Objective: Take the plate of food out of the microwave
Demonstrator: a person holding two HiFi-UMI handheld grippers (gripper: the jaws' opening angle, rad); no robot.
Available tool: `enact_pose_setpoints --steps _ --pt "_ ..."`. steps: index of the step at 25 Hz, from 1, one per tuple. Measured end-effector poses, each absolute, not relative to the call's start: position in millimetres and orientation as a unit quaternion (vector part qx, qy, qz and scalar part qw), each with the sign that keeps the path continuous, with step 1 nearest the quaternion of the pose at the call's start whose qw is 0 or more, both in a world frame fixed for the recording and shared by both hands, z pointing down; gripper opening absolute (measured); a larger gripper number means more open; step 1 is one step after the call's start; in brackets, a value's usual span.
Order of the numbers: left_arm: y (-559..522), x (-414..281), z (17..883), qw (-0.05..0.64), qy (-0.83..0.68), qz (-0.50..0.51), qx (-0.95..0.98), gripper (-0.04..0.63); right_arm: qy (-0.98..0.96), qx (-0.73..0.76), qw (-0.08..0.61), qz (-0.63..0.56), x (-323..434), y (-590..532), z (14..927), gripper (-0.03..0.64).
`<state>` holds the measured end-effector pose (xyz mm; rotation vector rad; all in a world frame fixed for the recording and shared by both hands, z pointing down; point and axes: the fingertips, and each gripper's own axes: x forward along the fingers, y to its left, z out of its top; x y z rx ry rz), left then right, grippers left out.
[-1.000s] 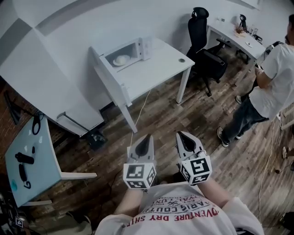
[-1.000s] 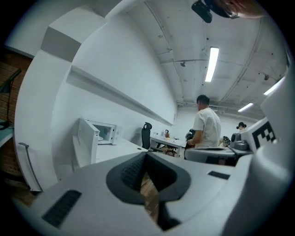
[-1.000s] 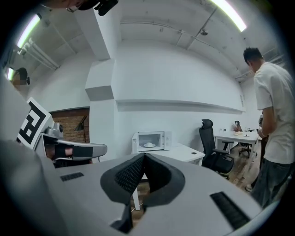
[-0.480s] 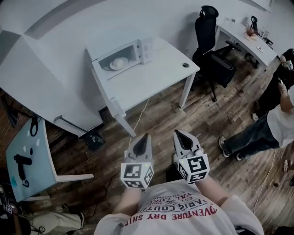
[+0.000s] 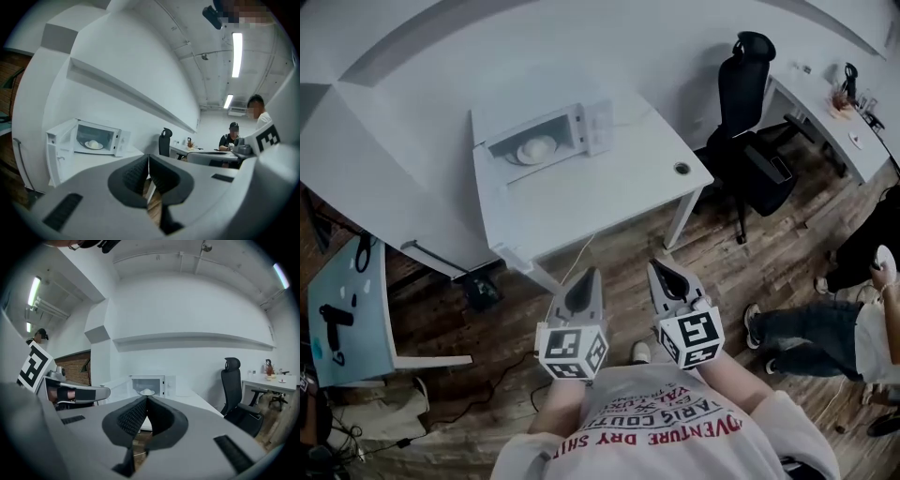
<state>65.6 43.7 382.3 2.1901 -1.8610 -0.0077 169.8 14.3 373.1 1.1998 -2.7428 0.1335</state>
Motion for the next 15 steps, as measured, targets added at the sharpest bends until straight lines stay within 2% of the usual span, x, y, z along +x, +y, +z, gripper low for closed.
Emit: enact_pose_setpoints --steps 6,15 --pt "1.8 68.0 386.8 0.141 -0.663 -0.002 0.735 0.008 -0.921 0.379 0.072 0.051 174.3 -41.0 378.2 0.011" --pt "-58.8 32.5 401.1 0.161 -0.687 0.002 0.708 0.008 -0.928 0.356 0.087 0.058 145.8 -105.8 390.5 0.011"
